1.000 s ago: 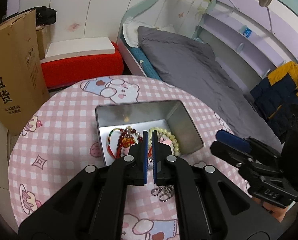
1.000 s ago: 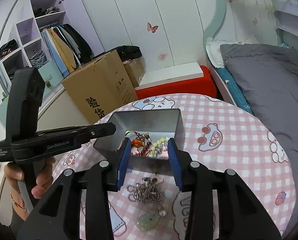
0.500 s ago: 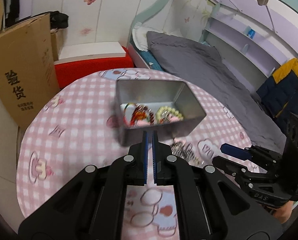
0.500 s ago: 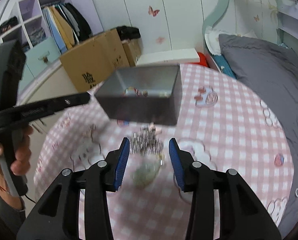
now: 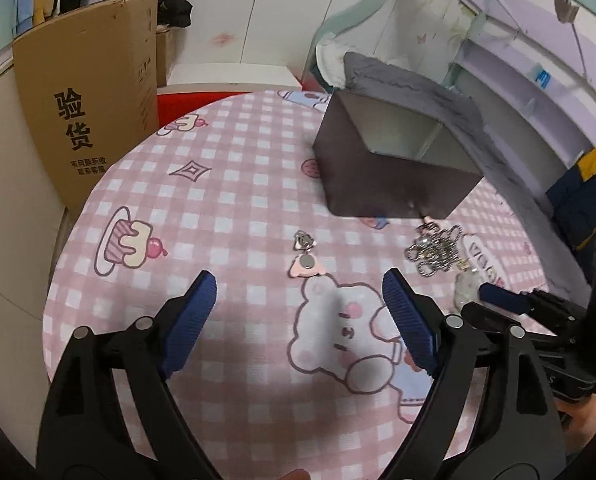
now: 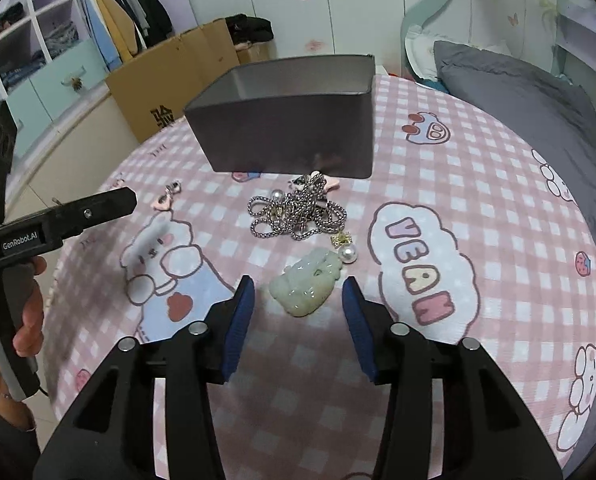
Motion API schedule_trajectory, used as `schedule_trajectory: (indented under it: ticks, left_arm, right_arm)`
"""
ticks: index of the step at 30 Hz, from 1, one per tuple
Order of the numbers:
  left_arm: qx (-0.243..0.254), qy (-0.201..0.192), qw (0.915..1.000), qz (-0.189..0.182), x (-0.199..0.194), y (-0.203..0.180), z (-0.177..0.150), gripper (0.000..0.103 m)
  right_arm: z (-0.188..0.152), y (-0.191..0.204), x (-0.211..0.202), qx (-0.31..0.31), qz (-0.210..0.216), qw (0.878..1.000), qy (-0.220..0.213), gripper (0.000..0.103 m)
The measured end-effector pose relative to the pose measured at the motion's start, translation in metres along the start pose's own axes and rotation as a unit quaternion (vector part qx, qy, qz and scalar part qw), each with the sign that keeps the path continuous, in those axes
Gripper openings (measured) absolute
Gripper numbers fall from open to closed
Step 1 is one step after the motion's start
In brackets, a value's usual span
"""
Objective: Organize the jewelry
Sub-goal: 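Grasp the pale jade pendant with the right gripper while the left gripper grasps the pink pearl charm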
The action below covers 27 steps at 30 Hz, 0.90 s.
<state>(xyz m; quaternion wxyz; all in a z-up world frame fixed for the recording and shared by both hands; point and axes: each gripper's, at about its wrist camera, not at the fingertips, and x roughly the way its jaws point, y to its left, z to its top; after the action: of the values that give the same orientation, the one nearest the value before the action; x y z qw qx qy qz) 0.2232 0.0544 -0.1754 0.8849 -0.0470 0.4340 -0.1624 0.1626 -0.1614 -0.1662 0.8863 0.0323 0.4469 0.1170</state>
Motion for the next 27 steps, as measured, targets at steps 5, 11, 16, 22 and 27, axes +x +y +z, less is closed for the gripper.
schedule_trajectory:
  ticks: [5,11,16,22,27]
  left_arm:
    - [0.011,0.011,0.9995,0.027,0.018,-0.002,0.002,0.084]
    - [0.024,0.016,0.9985,0.047,0.026,-0.004,0.002,0.084]
    - [0.034,0.018,0.9976,0.058,0.028,-0.005,0.003,0.066]
    - [0.045,0.019,0.9972,0.056,0.031,-0.007,0.008,0.047]
    - [0.059,0.023,0.9963,0.057,0.035,-0.013,0.011,0.034]
  right_arm:
    - [0.004,0.005,0.007,-0.003,-0.026,1.0,-0.005,0.051]
    - [0.002,0.009,0.01,-0.032,-0.061,0.998,-0.01,0.037]
    - [-0.003,0.006,0.006,-0.04,-0.048,0.998,-0.011,0.036]
    - [-0.006,-0.005,-0.008,-0.023,-0.022,0.999,-0.019,0.036]
    - [0.001,-0.007,-0.019,-0.02,-0.008,0.999,-0.031,0.036]
